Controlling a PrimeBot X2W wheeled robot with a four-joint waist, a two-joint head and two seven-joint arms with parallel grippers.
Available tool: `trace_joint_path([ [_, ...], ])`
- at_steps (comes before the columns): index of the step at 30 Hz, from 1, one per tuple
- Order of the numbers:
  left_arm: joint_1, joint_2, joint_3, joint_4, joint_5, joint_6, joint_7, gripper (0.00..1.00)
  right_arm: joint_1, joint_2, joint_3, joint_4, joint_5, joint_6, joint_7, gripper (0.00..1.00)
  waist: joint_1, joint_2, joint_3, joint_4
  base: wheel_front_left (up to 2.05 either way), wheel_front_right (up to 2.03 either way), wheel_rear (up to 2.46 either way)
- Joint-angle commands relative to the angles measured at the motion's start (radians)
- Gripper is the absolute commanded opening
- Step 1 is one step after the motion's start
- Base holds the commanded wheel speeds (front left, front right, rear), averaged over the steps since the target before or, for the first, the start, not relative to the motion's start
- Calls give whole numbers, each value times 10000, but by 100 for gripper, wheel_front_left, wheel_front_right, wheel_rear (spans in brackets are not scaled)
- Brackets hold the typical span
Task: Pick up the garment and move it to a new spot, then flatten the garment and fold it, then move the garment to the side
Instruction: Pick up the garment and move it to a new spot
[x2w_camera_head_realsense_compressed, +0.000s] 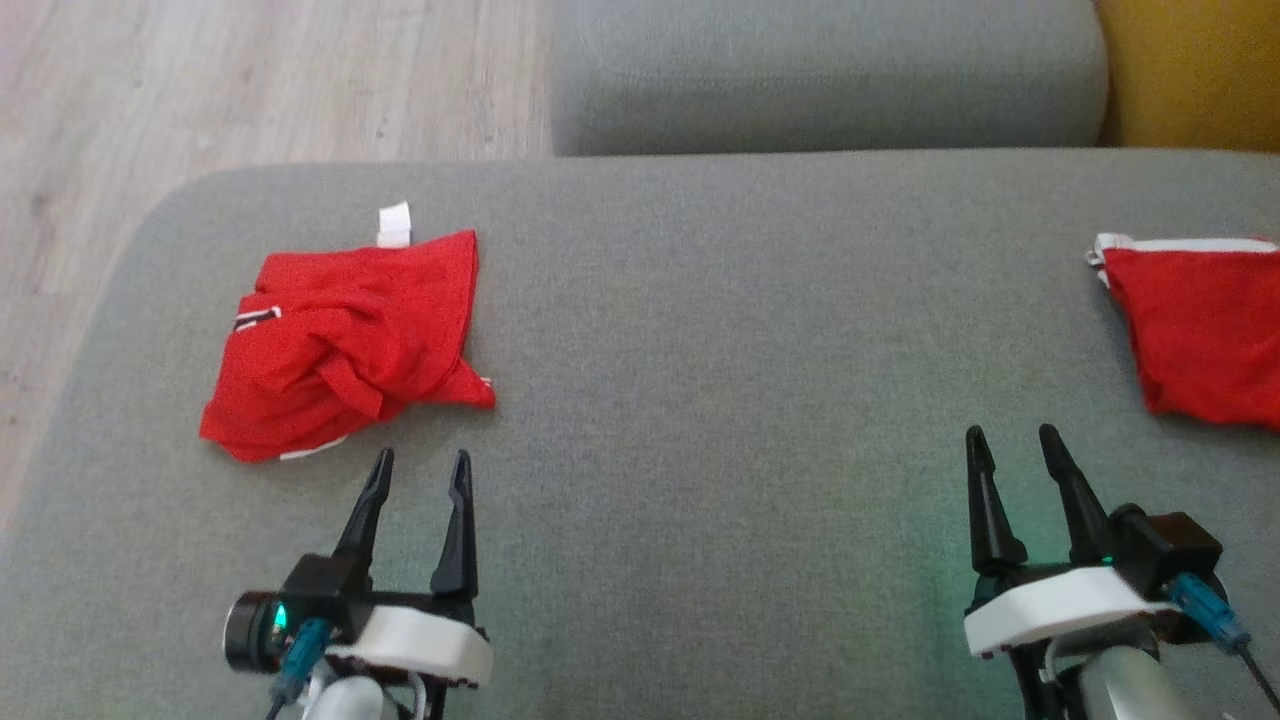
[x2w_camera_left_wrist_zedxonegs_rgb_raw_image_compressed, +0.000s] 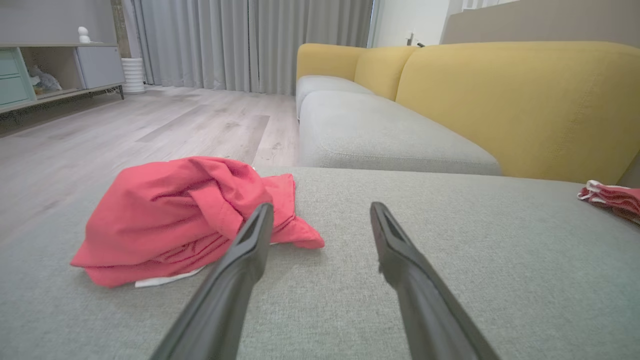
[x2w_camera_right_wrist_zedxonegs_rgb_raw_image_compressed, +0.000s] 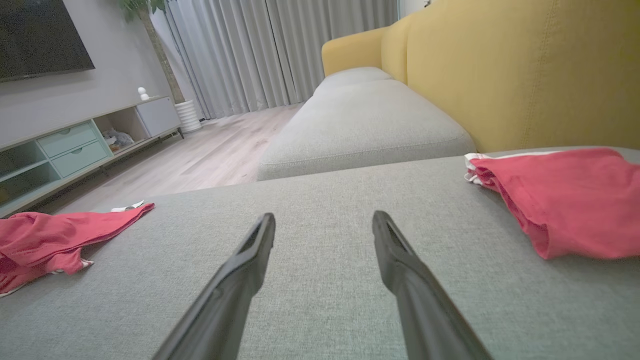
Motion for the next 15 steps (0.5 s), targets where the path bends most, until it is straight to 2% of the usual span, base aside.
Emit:
trace_joint_path([
  [1, -642, 20, 314, -342, 207, -100, -95, 100, -442, -44, 302, -376, 41, -17, -132, 100, 0, 0, 299, -56, 0, 0, 0],
  [5, -1728, 206, 74, 23, 527, -422, -74, 100, -697, -44, 405, -522, 13, -17, -132, 100, 0, 0, 992, -201, 0, 0, 0],
  [8, -3185, 550, -218, 469, 805, -785, 464, 100, -1017, -44, 485, -617, 0, -17, -132, 100, 0, 0, 1600, -348, 0, 0, 0],
  [9, -3185, 550, -218, 469, 805, -785, 464, 100, -1017, -44, 485, -617, 0, -17, -132, 100, 0, 0, 1600, -348, 0, 0, 0],
  [13, -5333, 1178, -622, 1343, 862, -1214, 2168, 100, -1505, -44, 642, -766, 49, -17, -133, 100, 0, 0, 2398, -663, 0, 0, 0],
  [15, -6253, 1386, -713, 1869, 491, -1317, 3129, 100, -1693, -44, 694, -819, 146, -17, -133, 100, 0, 0, 2699, -826, 0, 0, 0],
])
